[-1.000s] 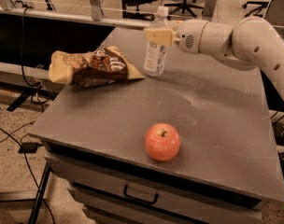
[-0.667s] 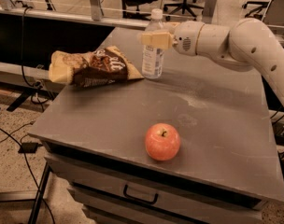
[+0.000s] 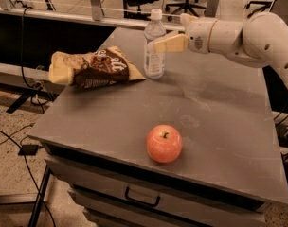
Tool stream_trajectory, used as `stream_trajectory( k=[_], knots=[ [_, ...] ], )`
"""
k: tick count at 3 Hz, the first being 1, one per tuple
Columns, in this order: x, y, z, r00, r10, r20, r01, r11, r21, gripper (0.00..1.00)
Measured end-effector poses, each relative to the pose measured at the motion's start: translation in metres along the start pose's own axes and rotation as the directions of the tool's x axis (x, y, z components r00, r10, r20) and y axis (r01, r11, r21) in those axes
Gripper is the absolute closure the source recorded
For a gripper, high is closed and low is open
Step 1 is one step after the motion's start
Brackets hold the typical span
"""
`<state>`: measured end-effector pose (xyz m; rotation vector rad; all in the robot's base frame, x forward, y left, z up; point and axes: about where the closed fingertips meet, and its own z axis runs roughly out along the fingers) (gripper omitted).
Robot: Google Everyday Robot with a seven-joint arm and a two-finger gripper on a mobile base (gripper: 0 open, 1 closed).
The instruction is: Move blue plastic bottle near brown chip bag
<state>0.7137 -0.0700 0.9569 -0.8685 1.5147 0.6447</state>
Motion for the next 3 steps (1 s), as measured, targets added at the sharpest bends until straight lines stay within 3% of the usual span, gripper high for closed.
stream_trajectory(
  k=[1, 2, 3],
  knots=[
    [-0.004, -0.038, -0.038, 0.989, -0.131, -0.072, 0.136, 0.9882, 0.071, 0.00],
    [-0.003, -0.078, -0.074, 0.966, -0.215, -0.146, 0.229, 0.9696, 0.086, 0.00],
    [-0.024, -0.085, -0.102, 0.956, -0.250, -0.155, 0.264, 0.9618, 0.074, 0.00]
  ],
)
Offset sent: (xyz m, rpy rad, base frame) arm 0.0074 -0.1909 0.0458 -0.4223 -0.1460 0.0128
